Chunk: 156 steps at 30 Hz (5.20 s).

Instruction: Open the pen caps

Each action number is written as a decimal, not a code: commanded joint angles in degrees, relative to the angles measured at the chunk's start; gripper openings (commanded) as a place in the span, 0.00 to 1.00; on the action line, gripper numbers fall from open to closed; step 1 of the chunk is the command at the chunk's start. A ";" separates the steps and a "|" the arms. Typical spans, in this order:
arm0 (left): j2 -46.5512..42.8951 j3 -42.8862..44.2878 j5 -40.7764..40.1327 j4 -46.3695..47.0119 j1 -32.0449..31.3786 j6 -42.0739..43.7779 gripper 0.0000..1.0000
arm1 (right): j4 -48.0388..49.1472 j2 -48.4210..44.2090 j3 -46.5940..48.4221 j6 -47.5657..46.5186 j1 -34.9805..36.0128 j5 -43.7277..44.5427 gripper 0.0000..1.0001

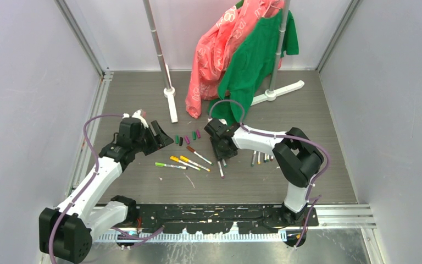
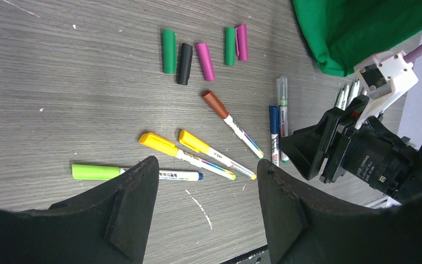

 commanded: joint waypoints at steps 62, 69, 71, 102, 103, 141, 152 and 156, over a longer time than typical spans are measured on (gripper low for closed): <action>7.63 5.84 2.00 3.90 -6.90 -14.64 0.65 | -3.75 -13.80 4.06 6.78 3.76 -9.60 0.01; 12.79 8.14 1.60 5.68 -10.13 -15.30 0.65 | -3.01 -12.49 7.60 8.21 7.16 -13.20 0.01; 13.91 8.63 1.61 6.02 -10.66 -15.34 0.65 | -3.05 -12.01 8.65 8.51 7.92 -13.83 0.01; 18.12 8.52 3.54 11.81 -13.39 -17.51 0.41 | -1.54 -7.29 15.96 10.24 10.08 -18.22 0.01; 18.01 8.46 3.54 11.83 -13.39 -17.50 0.37 | -1.37 -7.26 15.85 10.27 10.14 -18.22 0.01; 15.84 9.29 1.85 8.97 -13.26 -16.94 0.00 | 1.74 -4.11 15.33 11.75 9.96 -17.74 0.11; 17.23 9.39 -3.35 7.02 -10.42 -19.50 0.00 | 0.16 -7.64 10.52 12.21 9.96 -15.51 0.01; 18.38 8.57 -2.28 9.44 -8.29 -21.65 0.00 | 0.88 -10.15 7.14 12.99 9.92 -15.16 0.01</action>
